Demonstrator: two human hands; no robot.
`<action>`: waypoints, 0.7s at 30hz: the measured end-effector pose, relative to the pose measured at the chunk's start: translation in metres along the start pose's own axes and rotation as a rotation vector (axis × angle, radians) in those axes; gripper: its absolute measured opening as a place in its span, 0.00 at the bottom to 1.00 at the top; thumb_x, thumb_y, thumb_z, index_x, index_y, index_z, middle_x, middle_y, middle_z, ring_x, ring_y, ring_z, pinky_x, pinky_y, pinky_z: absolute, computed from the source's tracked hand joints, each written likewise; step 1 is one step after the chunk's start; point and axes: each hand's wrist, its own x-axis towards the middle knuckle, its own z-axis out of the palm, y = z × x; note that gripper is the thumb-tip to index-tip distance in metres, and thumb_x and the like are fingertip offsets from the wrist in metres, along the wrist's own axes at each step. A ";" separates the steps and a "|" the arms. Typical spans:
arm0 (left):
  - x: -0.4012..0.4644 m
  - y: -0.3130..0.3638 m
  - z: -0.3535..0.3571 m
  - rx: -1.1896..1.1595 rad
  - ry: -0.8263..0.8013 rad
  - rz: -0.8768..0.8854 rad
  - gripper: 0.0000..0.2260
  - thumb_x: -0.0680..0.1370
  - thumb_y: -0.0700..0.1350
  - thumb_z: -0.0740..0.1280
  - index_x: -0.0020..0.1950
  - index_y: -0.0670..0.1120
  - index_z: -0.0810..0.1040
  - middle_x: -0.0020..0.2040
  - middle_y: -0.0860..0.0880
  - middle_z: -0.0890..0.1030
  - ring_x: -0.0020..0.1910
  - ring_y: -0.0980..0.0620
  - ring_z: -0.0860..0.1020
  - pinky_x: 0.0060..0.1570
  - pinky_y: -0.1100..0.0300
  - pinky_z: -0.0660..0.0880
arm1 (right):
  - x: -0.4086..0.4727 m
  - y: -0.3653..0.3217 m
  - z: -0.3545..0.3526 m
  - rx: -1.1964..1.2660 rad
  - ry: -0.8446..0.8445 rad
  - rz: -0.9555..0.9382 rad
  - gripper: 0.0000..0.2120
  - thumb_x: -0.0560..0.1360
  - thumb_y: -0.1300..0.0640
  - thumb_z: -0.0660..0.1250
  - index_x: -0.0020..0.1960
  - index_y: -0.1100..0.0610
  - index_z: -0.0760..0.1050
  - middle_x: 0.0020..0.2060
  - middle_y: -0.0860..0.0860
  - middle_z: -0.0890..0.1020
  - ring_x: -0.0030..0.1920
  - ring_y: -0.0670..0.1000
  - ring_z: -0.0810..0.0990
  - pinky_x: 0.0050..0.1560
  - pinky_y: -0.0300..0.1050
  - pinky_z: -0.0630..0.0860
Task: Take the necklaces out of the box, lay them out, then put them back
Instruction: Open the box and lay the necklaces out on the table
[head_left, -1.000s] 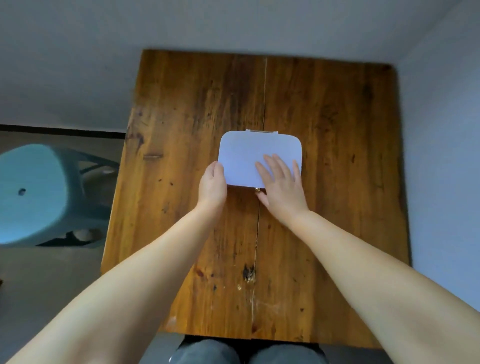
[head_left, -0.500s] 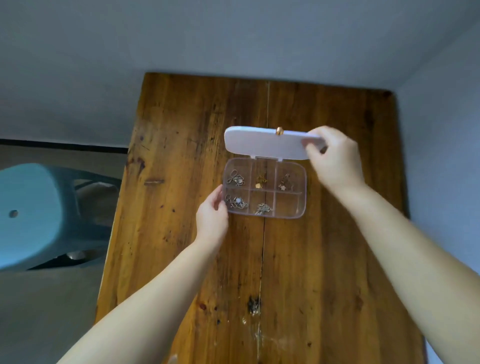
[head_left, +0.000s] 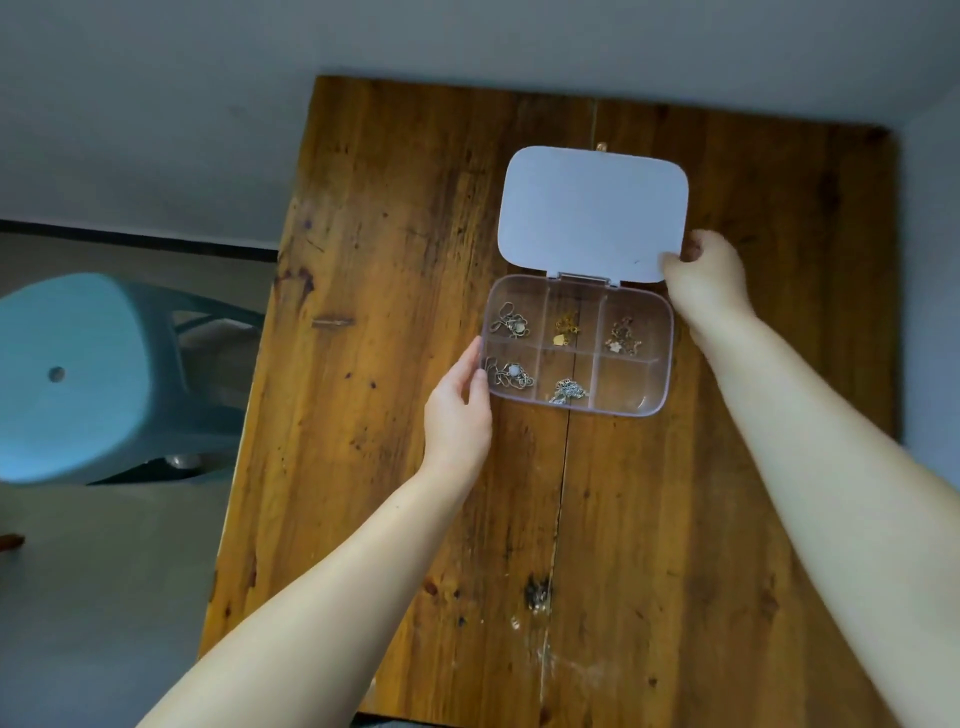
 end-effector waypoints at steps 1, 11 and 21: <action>0.000 0.000 0.000 0.001 -0.006 -0.003 0.17 0.81 0.43 0.56 0.69 0.54 0.68 0.65 0.57 0.74 0.66 0.57 0.71 0.66 0.51 0.70 | -0.012 -0.004 -0.002 -0.119 0.114 -0.118 0.21 0.78 0.59 0.60 0.71 0.61 0.65 0.68 0.59 0.71 0.66 0.58 0.71 0.63 0.46 0.69; 0.004 0.002 -0.011 0.050 -0.096 0.012 0.17 0.81 0.45 0.57 0.69 0.55 0.68 0.66 0.58 0.73 0.66 0.57 0.70 0.66 0.50 0.70 | -0.069 -0.035 0.067 -0.781 -0.503 -0.547 0.21 0.78 0.65 0.55 0.69 0.55 0.70 0.66 0.56 0.72 0.59 0.60 0.75 0.54 0.54 0.76; 0.007 0.009 -0.015 0.103 -0.151 0.043 0.17 0.81 0.43 0.57 0.69 0.53 0.69 0.61 0.58 0.76 0.60 0.60 0.72 0.63 0.57 0.70 | -0.061 -0.027 0.071 -0.729 -0.519 -0.567 0.10 0.77 0.55 0.62 0.58 0.55 0.74 0.56 0.54 0.78 0.55 0.55 0.77 0.51 0.51 0.75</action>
